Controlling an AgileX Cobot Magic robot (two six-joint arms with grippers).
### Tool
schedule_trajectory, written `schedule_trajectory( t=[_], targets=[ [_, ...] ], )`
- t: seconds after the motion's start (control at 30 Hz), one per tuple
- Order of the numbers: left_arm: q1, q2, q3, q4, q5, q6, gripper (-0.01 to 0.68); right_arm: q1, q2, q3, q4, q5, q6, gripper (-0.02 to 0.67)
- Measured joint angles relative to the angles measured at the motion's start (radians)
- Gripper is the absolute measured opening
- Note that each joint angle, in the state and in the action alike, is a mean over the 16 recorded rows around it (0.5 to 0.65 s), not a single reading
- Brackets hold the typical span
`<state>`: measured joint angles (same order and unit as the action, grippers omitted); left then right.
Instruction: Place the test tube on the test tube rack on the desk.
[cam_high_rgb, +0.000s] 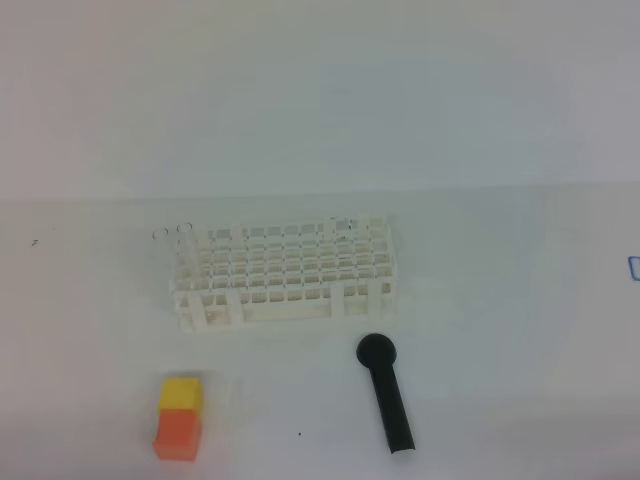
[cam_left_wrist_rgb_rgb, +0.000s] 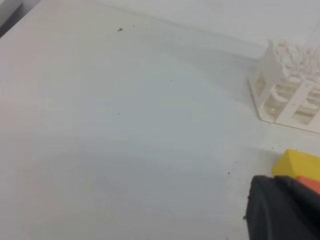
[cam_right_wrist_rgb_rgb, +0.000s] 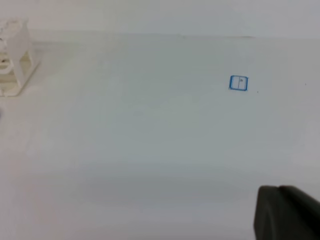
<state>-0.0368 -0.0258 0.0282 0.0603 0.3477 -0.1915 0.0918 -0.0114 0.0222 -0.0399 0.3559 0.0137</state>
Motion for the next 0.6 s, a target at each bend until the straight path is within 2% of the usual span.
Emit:
schedule_trajectory(
  t=[0.6],
  targets=[
    [0.000, 0.000, 0.002, 0.000, -0.002, 0.000, -0.001, 0.000, 0.000, 0.000, 0.000, 0.000, 0.000, -0.001]
  ],
)
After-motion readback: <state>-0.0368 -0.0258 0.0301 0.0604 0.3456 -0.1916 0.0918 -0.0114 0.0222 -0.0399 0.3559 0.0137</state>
